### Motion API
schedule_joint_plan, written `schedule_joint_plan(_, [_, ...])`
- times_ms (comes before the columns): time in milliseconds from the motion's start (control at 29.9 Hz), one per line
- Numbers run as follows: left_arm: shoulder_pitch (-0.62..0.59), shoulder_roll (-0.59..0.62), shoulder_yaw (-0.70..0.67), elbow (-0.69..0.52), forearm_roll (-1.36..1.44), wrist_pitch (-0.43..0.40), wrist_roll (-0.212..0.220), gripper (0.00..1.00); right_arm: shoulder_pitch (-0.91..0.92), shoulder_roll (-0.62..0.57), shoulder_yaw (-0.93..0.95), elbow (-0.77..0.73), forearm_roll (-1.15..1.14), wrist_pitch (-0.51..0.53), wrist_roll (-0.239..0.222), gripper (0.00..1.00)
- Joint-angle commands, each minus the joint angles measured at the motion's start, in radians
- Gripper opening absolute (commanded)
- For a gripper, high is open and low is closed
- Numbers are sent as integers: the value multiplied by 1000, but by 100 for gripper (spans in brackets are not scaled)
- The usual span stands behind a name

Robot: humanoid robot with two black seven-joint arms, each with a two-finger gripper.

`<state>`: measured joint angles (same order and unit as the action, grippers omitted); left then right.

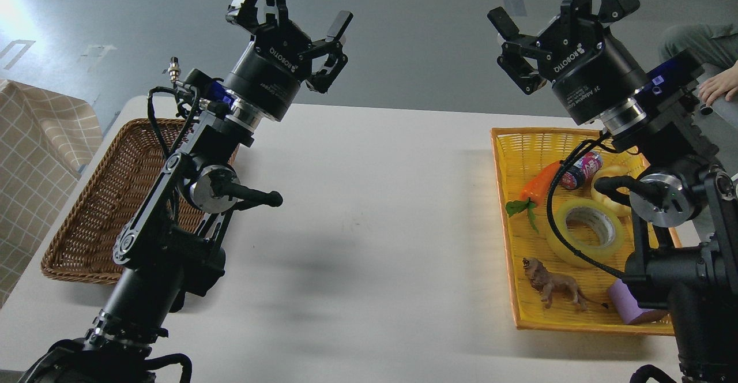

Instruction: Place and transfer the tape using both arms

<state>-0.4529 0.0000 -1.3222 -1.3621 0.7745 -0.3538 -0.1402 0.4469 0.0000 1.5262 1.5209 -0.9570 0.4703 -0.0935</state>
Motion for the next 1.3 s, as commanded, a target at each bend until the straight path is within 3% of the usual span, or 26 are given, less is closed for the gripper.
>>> schedule_joint_plan(0, [10, 0, 0, -20, -1, 6, -1, 98, 1, 0, 2, 1, 0, -5, 0, 100])
schedule_joint_plan(1270, [16, 0, 1, -17, -3, -5, 5, 98, -4, 0, 2, 8, 1, -2, 0, 100])
